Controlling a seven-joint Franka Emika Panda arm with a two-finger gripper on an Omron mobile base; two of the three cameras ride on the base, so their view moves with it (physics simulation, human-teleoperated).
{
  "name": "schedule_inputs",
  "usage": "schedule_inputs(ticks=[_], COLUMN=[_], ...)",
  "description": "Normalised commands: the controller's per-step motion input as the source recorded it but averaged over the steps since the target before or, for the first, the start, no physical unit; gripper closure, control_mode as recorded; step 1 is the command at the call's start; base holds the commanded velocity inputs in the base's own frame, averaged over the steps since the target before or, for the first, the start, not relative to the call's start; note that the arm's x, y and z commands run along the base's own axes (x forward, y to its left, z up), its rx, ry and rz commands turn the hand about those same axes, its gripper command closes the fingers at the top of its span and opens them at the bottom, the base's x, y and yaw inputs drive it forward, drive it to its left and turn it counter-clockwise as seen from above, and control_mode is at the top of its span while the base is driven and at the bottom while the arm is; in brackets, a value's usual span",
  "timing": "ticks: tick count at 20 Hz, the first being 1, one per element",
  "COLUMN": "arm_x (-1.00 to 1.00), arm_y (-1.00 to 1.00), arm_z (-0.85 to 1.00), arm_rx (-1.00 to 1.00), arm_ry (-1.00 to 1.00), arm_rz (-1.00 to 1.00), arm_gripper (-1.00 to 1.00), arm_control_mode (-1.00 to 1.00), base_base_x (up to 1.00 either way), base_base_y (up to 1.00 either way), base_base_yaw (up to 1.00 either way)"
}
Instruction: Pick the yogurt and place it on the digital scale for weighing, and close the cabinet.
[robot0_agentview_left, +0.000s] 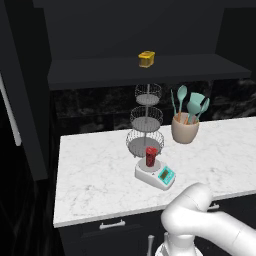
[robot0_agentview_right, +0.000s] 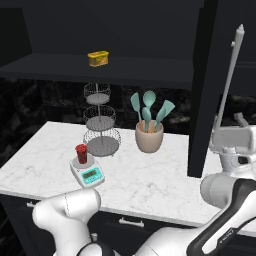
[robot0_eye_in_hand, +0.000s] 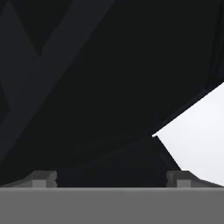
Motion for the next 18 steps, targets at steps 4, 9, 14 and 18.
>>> schedule_inputs(ticks=[4,9,14,18], arm_x=[-0.01,0.0,-0.02,0.0], arm_y=[0.74,1.0,1.0,0.97], arm_z=[0.49,0.56,0.56,0.47], arm_rx=[-0.1,-0.15,-0.17,-0.2], arm_ry=[-0.14,-0.12,0.0,0.26], arm_rz=[0.21,0.14,0.05,-0.02], arm_gripper=[-1.0,-1.0,-1.0,-1.0], arm_control_mode=[-1.0,-1.0,-1.0,-1.0], base_base_x=[0.0,0.0,0.0,0.0], base_base_y=[0.0,0.0,0.0,0.0], base_base_yaw=[0.0,0.0,0.0,0.0])
